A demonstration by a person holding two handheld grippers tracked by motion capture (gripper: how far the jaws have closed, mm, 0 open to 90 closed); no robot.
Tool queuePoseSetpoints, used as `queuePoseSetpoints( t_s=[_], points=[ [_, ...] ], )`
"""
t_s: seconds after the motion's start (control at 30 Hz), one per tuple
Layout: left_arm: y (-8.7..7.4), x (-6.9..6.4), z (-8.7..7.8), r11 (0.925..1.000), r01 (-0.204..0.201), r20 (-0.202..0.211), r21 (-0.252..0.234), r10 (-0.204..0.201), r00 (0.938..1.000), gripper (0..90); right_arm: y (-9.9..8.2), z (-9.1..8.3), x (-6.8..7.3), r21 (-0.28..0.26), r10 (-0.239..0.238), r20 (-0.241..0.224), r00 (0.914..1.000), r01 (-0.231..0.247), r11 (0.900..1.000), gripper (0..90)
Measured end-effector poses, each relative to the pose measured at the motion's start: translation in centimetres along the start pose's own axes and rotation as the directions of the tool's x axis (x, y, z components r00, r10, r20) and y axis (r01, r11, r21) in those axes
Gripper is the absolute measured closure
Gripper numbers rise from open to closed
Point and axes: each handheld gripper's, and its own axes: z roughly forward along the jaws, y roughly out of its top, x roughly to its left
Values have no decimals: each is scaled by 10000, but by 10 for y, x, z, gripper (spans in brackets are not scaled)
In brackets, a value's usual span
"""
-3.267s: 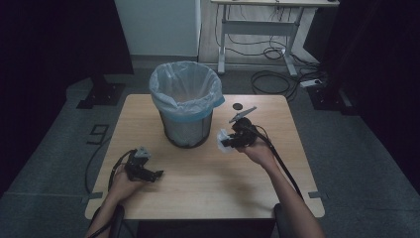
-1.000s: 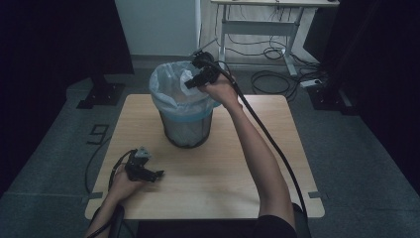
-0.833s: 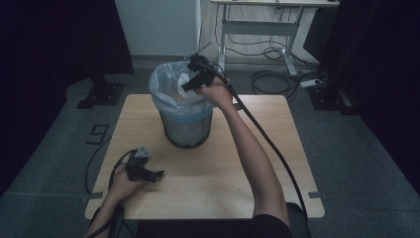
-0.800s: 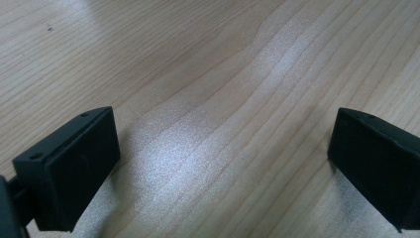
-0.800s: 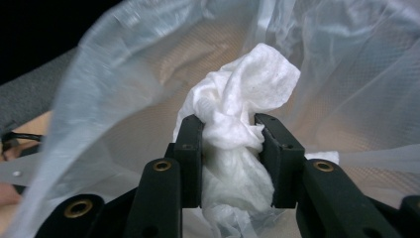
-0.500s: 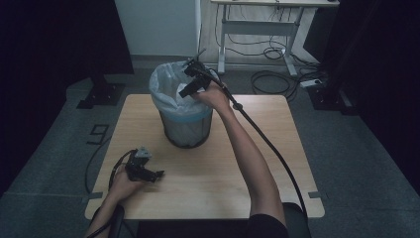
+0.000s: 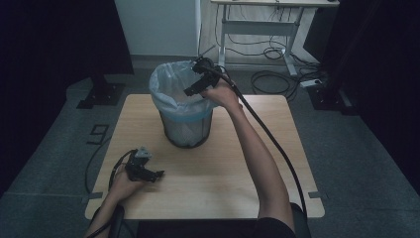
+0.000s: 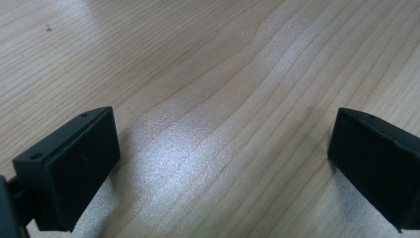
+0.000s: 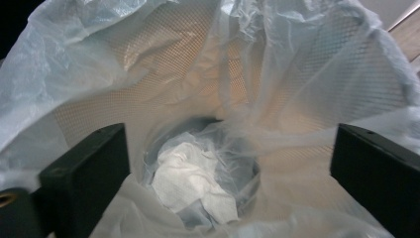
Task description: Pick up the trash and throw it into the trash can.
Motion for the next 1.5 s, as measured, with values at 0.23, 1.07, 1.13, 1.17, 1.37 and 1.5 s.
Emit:
queuePoseSetpoints(
  t_s=[0.23, 1.07, 1.13, 1.17, 1.37, 1.5],
  points=[
    [0, 0, 0, 10000, -1, 2, 6, 1, 10000, 0, -8, -15, -2, -185, -86, 109, 9999, 88, 9998, 0],
    [0, 0, 0, 10000, 6, -24, 13, -6, 10000, 0, -64, -64, -18, -517, 70, 366, 9993, -51, 9986, 0],
    [0, 0, 0, 10000, 8, -25, 14, -8, 10000, 0, -72, -68, -19, -588, -7, 419, 9991, 32, 9983, 0],
    [0, 0, 0, 10000, 8, -25, 14, -8, 10000, 0, -72, -68, -19, -588, -7, 419, 9991, 32, 9983, 0],
    [0, 0, 0, 10000, 5, -25, 15, -5, 10000, 0, -87, -71, -21, -456, -197, 606, 9980, 225, 9987, 0],
    [0, 0, 0, 10000, 2, -32, 17, -2, 10000, 0, -98, -71, -22, -618, -1, 452, 9990, 29, 9981, 0]
  ],
)
